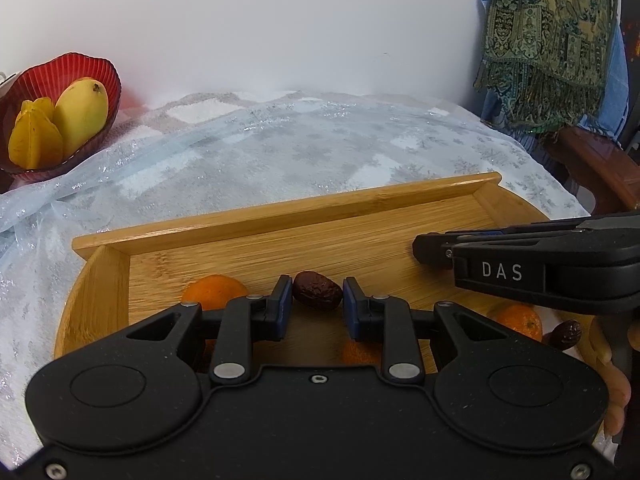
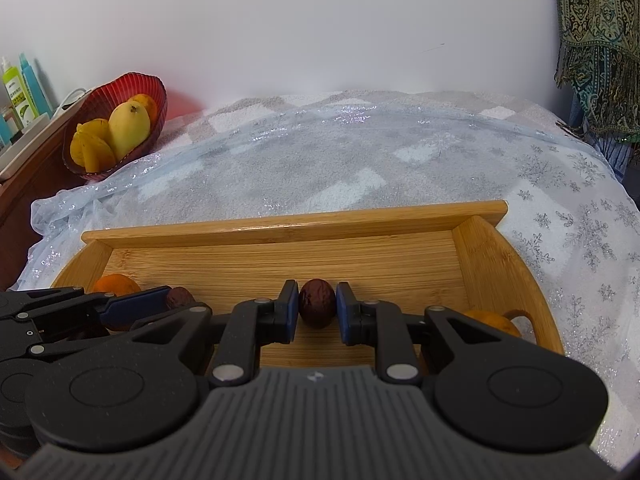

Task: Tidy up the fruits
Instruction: 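Carry the date with the left gripper while the right carries its date across the tray, then open the left gripper over the tray while the right gripper releases its date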

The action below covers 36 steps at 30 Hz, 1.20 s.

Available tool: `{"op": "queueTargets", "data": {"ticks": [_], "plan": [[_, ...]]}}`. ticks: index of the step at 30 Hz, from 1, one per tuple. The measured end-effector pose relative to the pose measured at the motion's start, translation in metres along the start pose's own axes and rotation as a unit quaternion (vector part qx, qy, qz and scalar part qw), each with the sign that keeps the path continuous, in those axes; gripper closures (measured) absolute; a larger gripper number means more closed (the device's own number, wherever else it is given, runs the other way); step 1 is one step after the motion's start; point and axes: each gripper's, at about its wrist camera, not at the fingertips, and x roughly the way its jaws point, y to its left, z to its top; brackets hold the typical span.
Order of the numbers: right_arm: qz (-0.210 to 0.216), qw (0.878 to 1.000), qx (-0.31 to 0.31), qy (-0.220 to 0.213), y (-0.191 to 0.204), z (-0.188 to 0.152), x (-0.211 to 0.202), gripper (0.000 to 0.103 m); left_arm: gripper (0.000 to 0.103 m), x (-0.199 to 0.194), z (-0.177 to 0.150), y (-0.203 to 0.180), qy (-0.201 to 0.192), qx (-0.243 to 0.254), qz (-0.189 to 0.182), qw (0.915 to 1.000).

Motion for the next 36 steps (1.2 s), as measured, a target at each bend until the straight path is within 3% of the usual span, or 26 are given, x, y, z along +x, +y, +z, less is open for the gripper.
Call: {"op": "queueTargets", "data": {"ticks": [10,26,36], "plan": [[0.0,1.0,0.0,0.0,0.0,0.0,0.0,0.074,0.075,0.0,-0.001,0.0,-0.002,-0.001,-0.003,1.0],[0.005,1.0,-0.009,-0.022,0.003,-0.003,-0.009,0.046,0.062,-0.005,-0.003,-0.004,-0.005,0.006,-0.002,1.0],[0.005,0.999,-0.01,-0.034,0.0,-0.007,-0.014,0.041,0.056,-0.009,-0.004,-0.003,-0.006,0.0,-0.001,1.0]]}}
